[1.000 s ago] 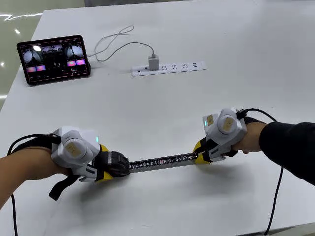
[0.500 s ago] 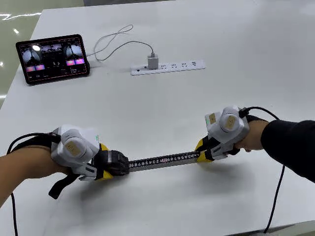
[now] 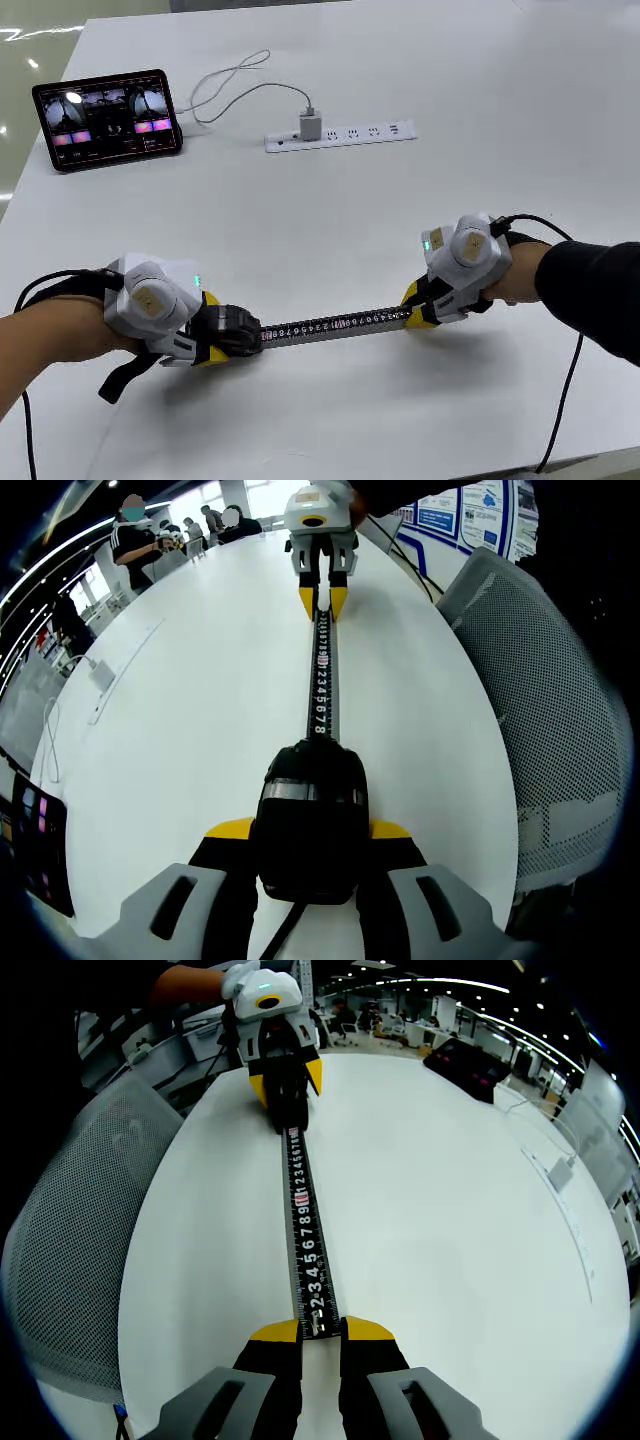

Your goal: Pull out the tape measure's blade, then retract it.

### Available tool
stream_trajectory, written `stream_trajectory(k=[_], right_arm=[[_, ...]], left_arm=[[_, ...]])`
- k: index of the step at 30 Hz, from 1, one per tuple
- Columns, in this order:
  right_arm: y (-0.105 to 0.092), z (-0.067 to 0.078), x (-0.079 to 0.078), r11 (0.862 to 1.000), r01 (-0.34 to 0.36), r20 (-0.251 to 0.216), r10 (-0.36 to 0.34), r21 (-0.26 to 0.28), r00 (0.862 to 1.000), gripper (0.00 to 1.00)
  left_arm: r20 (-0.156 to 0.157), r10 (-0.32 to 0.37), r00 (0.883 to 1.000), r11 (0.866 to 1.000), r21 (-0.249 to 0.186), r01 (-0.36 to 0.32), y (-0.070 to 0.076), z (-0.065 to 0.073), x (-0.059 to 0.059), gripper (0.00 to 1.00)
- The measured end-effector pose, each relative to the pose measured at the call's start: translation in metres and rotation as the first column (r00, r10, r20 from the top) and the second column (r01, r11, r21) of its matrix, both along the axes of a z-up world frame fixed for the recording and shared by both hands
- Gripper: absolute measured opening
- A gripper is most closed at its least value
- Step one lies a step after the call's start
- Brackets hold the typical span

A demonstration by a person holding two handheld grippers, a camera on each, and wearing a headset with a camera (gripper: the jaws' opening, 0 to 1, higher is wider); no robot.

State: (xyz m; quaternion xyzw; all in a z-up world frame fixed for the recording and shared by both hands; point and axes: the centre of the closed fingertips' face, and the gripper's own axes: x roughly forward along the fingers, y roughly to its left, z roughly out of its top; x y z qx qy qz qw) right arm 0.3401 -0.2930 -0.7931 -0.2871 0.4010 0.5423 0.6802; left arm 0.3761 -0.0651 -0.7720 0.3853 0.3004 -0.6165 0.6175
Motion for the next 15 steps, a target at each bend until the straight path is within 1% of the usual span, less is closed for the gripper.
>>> stream_trajectory(k=[15], right_arm=[[-0.0094, -0.0002, -0.0003, 1.000, 0.013, 0.002, -0.013, 0.000, 1.000, 0.09]], left_arm=[[0.002, 0.001, 1.000, 1.000, 0.003, -0.001, -0.0006, 0.0011, -0.0011, 0.33]])
